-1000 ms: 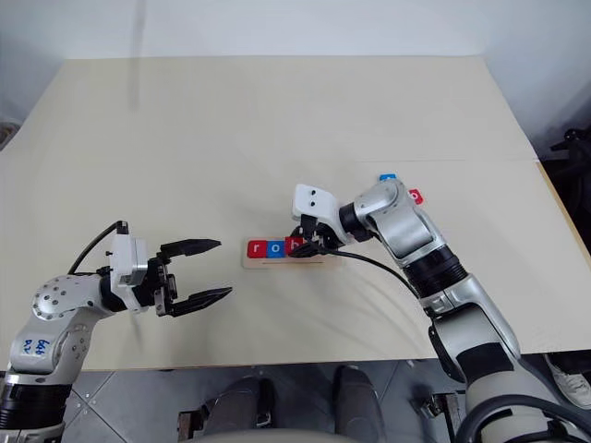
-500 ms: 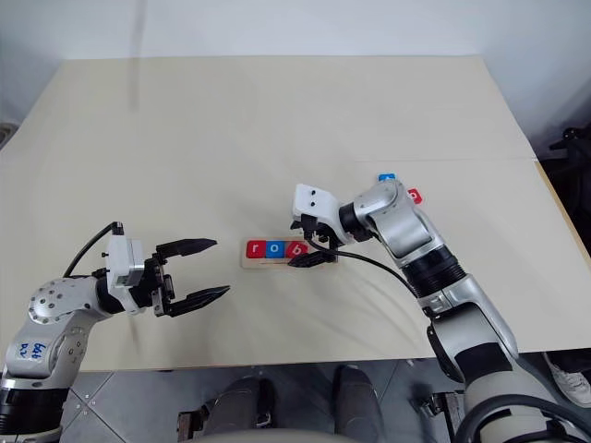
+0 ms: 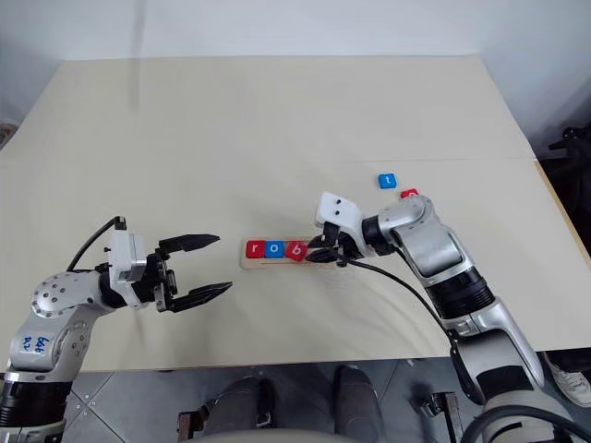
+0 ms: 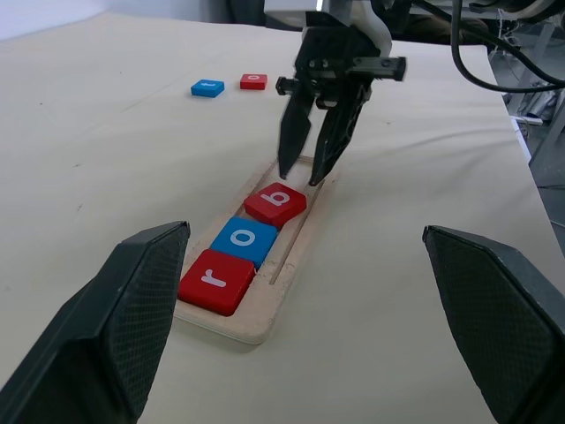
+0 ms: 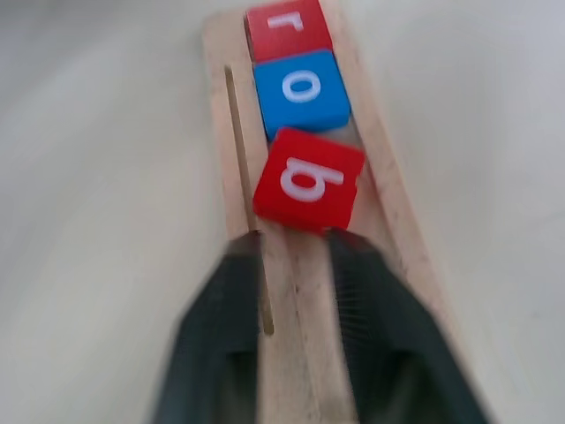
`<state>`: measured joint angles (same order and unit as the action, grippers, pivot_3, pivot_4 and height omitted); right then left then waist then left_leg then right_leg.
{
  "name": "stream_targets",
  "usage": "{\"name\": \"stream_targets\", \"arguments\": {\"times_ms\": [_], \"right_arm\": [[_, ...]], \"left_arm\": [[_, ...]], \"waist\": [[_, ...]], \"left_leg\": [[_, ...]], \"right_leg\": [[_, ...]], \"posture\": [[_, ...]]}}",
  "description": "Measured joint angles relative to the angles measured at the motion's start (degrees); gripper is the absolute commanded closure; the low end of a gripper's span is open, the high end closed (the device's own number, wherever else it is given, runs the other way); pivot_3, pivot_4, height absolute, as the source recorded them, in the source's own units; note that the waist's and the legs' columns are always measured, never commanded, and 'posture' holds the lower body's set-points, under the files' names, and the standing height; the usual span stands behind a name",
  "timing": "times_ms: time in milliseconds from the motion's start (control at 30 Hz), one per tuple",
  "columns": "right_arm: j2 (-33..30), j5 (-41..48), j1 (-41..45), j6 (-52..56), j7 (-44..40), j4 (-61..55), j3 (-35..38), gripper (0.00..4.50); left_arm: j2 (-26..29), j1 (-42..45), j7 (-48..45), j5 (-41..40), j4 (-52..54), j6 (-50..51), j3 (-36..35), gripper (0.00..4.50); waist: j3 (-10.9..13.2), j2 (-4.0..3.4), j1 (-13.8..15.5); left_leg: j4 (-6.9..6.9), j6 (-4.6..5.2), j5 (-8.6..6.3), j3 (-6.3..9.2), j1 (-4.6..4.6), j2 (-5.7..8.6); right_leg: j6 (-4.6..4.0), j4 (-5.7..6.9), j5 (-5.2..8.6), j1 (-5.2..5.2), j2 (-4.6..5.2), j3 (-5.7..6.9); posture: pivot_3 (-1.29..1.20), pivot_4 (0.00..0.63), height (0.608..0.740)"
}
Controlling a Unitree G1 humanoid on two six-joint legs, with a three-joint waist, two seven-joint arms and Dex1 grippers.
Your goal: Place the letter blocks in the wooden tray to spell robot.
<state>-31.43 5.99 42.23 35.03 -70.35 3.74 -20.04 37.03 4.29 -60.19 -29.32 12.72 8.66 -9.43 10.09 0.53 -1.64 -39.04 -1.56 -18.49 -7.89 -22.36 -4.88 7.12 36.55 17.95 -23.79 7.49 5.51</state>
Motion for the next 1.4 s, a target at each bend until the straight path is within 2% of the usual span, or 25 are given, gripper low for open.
{"name": "stream_targets", "arguments": {"times_ms": [33, 1000, 1267, 1367, 1400], "right_arm": [[-0.01, -0.03, -0.04, 0.06, 0.18, -0.25, 0.0, 4.49], [3.66, -1.25, 2.71, -1.25, 6.21, 3.88, -1.93, 4.49], [0.07, 0.58, 1.65, 0.1, 5.25, 0.74, 0.53, 4.49], [-1.89, 3.1, -2.58, 0.17, 5.21, -3.08, 4.1, 4.49], [-2.59, 3.75, -4.28, -0.06, 5.48, -3.91, 5.64, 4.32]], "left_arm": [[0.0, 0.01, -0.02, 0.0, -0.04, 0.01, 0.0, 0.0], [-0.23, 1.05, 0.62, 0.02, -0.17, 0.1, 0.01, 0.0], [-0.26, 1.05, 0.59, 0.02, -0.18, 0.1, 0.36, 0.0], [-0.32, 1.05, 0.56, 0.02, -0.21, 0.11, 0.6, 0.0], [-0.32, 0.97, 0.53, 0.03, -0.28, 0.12, 0.62, 0.0]], "waist": [[0.0, 0.0, -0.01], [0.0, 0.0, 0.0], [0.0, 0.0, 0.06], [0.0, 0.01, 0.31], [0.0, 0.01, 0.32]], "left_leg": [[0.0, 0.0, 0.0, 0.0, 0.0, 0.0], [0.0, 0.0, 0.0, 0.0, 0.0, 0.0], [0.0, 0.0, 0.0, 0.0, -0.01, 0.0], [0.01, 0.01, -0.01, 0.01, -0.02, 0.0], [0.01, 0.01, -0.01, 0.0, -0.03, 0.01]], "right_leg": [[0.0, 0.0, 0.0, 0.0, 0.0, 0.0], [0.0, -0.01, 0.0, 0.0, 0.0, 0.0], [0.0, -0.03, 0.0, 0.0, 0.0, 0.0], [0.0, -0.06, 0.0, 0.02, 0.01, 0.01], [0.01, -0.07, -0.01, 0.02, 0.01, 0.01]], "posture": [[0.0, 0.15, 0.74], [0.0, 0.15, 0.74], [0.0, 0.15, 0.74], [0.0, 0.15, 0.74], [0.0, 0.15, 0.74]]}}
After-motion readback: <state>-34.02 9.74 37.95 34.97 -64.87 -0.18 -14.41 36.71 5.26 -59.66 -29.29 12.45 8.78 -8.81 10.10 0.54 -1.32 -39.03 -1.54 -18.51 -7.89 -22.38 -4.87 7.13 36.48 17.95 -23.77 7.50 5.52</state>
